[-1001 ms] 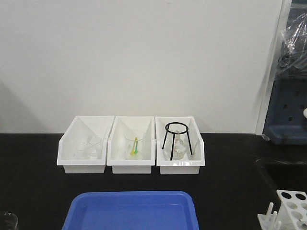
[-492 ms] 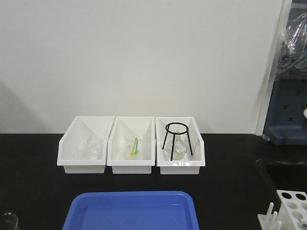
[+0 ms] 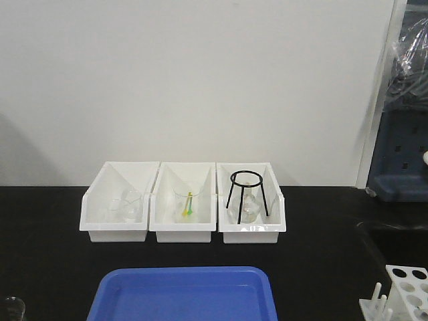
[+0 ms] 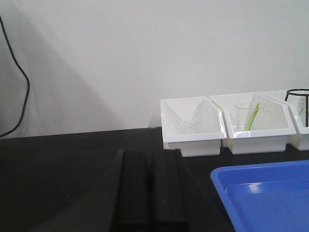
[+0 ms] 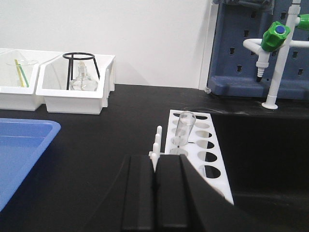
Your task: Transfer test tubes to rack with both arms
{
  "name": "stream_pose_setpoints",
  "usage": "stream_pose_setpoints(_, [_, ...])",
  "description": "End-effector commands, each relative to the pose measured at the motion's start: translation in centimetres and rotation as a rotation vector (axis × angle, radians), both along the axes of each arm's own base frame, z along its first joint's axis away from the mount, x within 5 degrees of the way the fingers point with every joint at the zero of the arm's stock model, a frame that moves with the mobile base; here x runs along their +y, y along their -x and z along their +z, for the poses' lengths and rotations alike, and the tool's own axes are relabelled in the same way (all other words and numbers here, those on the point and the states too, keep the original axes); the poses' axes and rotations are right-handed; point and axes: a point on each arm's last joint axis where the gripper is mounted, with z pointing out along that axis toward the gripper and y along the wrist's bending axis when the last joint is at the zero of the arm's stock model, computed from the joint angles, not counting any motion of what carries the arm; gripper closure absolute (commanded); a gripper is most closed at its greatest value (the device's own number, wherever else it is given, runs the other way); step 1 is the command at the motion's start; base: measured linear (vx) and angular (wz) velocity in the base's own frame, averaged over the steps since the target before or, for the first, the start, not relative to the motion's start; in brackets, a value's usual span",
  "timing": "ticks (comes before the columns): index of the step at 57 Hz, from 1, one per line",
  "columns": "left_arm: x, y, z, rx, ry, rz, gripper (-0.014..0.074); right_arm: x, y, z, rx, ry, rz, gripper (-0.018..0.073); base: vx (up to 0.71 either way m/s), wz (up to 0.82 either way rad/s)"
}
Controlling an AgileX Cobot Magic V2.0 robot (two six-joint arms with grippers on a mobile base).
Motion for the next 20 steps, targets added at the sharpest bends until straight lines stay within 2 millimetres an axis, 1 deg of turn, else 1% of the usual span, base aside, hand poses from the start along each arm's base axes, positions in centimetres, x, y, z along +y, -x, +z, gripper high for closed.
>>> stream_pose_setpoints(1, [-0.05, 0.28, 1.59, -0.108, 0.018, -0.009, 0.0601, -0.02, -0.05, 0.29, -0.069, 0.016, -0.002, 0.0568, 0.0, 0.0])
stream_pose_setpoints(20, [-0.05, 0.28, 1.59, -0.108, 0.018, -0.009, 0.0601, -0.02, -0.05, 0.29, -0.069, 0.015, -0.002, 0.0568, 0.0, 0.0])
